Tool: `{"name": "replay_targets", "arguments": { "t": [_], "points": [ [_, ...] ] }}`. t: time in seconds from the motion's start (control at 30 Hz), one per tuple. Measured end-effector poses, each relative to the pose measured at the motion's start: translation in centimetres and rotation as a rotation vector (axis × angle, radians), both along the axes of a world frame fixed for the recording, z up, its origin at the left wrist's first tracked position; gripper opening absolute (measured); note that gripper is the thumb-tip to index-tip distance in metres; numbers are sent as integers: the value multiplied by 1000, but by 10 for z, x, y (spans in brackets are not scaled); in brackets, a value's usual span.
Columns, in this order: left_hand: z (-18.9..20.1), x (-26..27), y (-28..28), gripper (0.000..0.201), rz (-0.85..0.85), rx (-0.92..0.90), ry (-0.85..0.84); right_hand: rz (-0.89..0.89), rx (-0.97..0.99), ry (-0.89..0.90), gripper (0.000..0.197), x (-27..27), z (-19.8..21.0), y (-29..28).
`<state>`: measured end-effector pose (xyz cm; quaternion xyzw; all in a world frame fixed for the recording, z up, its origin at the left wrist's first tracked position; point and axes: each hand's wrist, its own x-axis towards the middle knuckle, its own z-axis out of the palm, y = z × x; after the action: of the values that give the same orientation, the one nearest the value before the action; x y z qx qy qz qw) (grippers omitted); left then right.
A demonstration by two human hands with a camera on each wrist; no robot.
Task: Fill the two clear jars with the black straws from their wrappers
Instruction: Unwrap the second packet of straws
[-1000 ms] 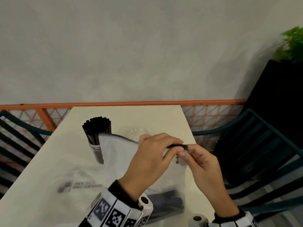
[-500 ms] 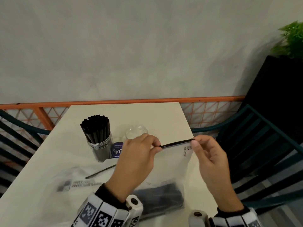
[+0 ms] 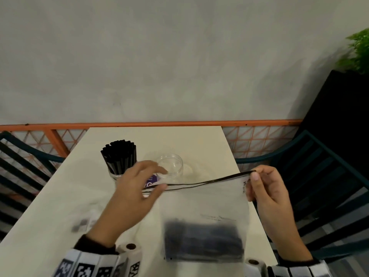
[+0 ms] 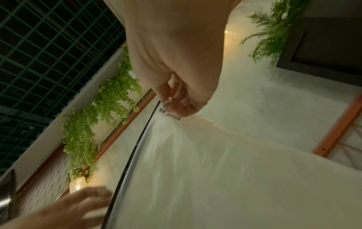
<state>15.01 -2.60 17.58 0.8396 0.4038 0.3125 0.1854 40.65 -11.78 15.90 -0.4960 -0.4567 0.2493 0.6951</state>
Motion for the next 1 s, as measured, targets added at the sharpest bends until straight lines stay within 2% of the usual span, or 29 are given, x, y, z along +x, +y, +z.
{"name": "replay_targets", "arguments": {
  "t": [0.07, 0.13, 0.23, 0.33, 0.37, 0.43, 0.53, 0.63, 0.73, 0.83, 0.87, 0.93, 1.0],
  "points": [
    [-4, 22, -9, 29, -47, -12, 8, 45, -6, -39, 31, -7, -1, 0],
    [-8, 42, -15, 31, -82, 0, 22, 69, -13, -55, 35, -10, -2, 0],
    [-12, 57, -15, 33, -139, -11, 4, 50, -9, -88, 28, -11, -3, -4],
    [-13, 52, -8, 14, -232, -207, -99, 40, 5, -70, 12, -9, -3, -7],
    [-13, 47, -6, 9, -259, -268, -90, 35, 9, -55, 9, -7, -3, -8],
    [-15, 39, -4, 10, -311, -280, -30, 21, 12, -35, 9, -6, -4, -9],
    [-18, 38, -6, 10, -313, -297, -61, 30, 0, 17, 13, -9, -3, -7],
    [-23, 44, -9, 14, -310, -348, -113, 8, -90, -3, 33, -16, -6, 1],
    [-25, 49, -14, 14, -276, -392, -181, 6, -198, -77, 26, -16, -11, 3],
    [-19, 49, -16, 9, -260, -382, -300, 74, -273, -183, 19, -7, -13, 1],
    [-18, 48, -17, 15, -274, -383, -299, 50, -278, -241, 16, -4, -11, 0],
    [-19, 44, -16, 29, -281, -346, -229, -80, -287, -366, 13, 2, -8, -1],
    [-22, 36, -12, 29, -244, -164, -115, -163, -302, -379, 14, 9, -5, -3]
  ]
}}
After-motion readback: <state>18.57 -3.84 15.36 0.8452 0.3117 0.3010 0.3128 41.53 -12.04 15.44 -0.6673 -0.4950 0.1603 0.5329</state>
